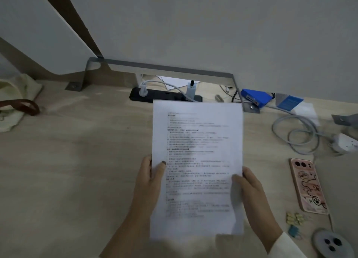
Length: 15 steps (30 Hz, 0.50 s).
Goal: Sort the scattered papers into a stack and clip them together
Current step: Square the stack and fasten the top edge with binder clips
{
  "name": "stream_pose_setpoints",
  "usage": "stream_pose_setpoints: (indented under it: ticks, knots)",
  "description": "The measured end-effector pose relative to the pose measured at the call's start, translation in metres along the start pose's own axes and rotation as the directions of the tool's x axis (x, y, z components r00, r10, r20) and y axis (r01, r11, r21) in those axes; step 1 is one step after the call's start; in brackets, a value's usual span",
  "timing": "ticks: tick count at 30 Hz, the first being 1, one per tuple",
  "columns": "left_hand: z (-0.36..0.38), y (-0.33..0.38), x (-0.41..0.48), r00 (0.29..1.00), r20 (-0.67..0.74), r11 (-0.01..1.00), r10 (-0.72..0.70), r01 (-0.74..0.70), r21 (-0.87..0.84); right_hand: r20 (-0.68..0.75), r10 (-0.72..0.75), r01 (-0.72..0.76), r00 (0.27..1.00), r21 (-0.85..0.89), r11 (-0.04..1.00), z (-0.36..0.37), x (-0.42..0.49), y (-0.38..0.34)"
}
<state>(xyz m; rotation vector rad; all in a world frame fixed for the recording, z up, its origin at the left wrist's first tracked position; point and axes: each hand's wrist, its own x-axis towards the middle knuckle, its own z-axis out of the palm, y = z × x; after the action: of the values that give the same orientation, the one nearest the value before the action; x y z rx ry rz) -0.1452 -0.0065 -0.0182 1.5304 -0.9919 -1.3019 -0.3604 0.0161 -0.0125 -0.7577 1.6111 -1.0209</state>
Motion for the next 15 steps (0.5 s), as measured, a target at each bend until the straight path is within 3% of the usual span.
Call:
stream_pose_setpoints:
  ticks: [7, 15]
  knots:
    - [0.016, -0.051, 0.000, 0.956, -0.054, 0.950, -0.287, 0.291, 0.110, -0.084, 0.235, -0.246, 0.968, -0.166, 0.955, 0.012, 0.012, 0.050]
    - [0.010, -0.072, -0.003, 0.956, -0.081, 0.914, -0.283, 0.294, 0.279, -0.198, 0.191, -0.234, 0.961, -0.222, 0.946, 0.015, 0.007, 0.079]
